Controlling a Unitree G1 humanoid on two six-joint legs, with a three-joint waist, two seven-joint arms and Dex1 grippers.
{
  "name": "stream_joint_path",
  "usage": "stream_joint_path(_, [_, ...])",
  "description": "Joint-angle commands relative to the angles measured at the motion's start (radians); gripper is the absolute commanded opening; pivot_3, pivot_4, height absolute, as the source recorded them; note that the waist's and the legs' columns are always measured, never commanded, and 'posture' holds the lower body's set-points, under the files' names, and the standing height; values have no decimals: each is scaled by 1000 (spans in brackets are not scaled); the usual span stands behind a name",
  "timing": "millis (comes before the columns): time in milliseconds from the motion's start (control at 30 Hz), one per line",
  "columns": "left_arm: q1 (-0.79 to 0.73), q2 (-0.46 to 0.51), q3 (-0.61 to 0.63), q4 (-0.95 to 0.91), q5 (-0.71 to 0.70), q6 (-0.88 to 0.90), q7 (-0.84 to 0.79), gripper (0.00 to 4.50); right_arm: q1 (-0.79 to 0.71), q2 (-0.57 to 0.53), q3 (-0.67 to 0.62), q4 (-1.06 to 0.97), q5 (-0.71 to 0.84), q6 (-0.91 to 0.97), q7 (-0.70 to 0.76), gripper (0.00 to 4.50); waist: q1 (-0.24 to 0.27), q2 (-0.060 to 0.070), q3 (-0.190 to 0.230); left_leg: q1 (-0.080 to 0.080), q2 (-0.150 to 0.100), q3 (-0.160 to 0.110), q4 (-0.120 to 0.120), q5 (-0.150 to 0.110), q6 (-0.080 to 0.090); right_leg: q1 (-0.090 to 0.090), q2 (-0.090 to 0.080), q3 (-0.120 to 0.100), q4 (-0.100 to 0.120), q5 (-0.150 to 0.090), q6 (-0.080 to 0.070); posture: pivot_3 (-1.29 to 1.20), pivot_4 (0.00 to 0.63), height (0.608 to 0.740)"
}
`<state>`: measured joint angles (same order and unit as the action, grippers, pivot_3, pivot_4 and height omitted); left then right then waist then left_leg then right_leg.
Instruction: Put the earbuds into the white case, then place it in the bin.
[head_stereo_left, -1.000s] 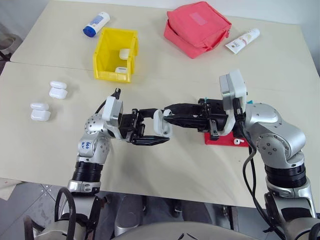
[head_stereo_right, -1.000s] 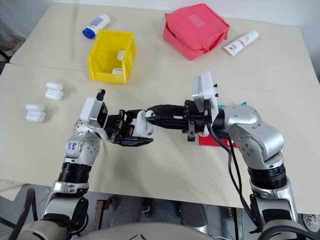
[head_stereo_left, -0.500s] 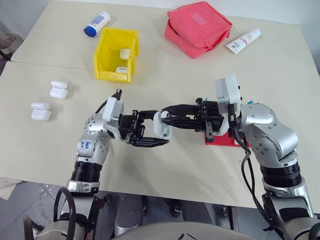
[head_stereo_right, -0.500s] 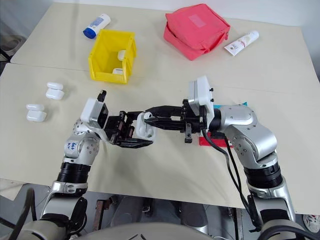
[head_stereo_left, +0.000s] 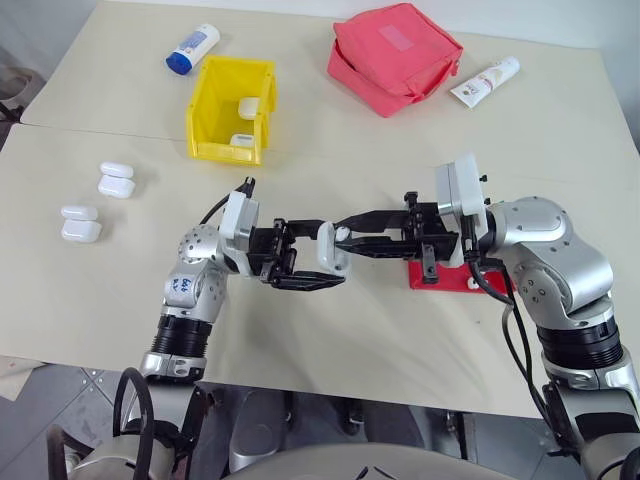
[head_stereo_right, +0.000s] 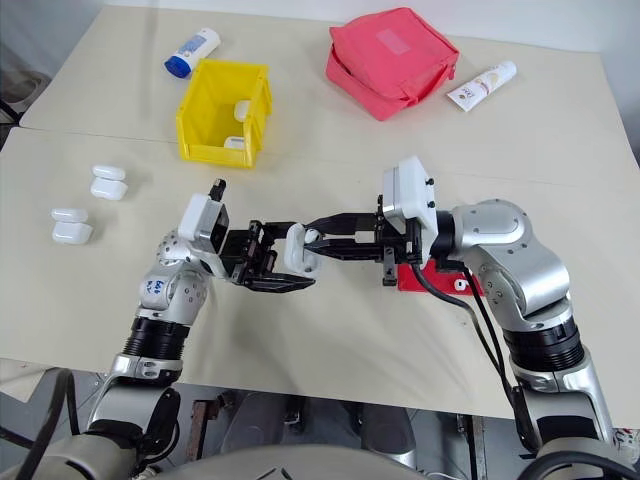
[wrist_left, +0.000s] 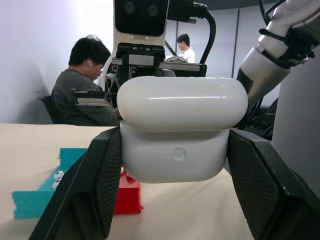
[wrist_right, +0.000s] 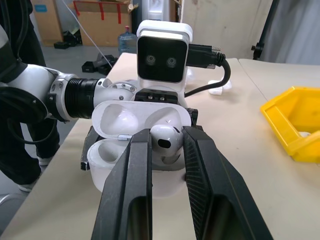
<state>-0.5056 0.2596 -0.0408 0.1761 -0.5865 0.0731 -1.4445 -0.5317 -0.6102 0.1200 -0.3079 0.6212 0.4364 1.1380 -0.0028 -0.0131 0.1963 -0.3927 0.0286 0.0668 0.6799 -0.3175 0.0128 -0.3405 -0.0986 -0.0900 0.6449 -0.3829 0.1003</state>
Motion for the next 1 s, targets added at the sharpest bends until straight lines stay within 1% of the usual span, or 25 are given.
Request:
stream_joint_path(33, [-45,-4,65,-21,-43,-48,14,2811,20,-30,46,15,-23,35,47,516,0,0,0,0,0,0,0,0,0,0,0,0,0,0,0,0,150,740])
stream_joint_path(100, [-46,-3,64,-15,-38,-54,14,2811,10,-23,46,14,-20,34,44,1243,1,0,0,0,0,0,0,0,0,0,0,0,0,0,0,0,150,740])
stream_joint_path(133, [-46,-2,62,-12,-35,-57,14,2811,4,-16,42,13,-17,33,39,1436,1,0,0,0,0,0,0,0,0,0,0,0,0,0,0,0,150,740])
stream_joint_path(200, [-45,0,61,-6,-29,-61,14,2811,-9,-4,31,7,-5,40,29,2098,0,0,0,0,0,0,0,0,0,0,0,0,0,0,0,0,150,740])
stream_joint_path(533, [-50,5,56,47,-1,-77,11,2811,-67,9,-42,-3,27,82,-28,2098,1,0,0,0,0,0,0,0,0,0,0,0,0,0,0,0,150,740])
stream_joint_path(867, [-46,10,43,72,12,-81,4,2811,-50,-67,-105,33,2,74,-19,2098,1,0,0,0,0,0,0,0,0,0,0,0,0,0,0,0,150,740])
stream_joint_path(1000, [-47,9,45,76,15,-92,12,2811,-26,-115,-163,36,-13,90,-54,2098,1,0,0,0,0,0,0,0,0,0,0,0,0,0,0,0,150,740])
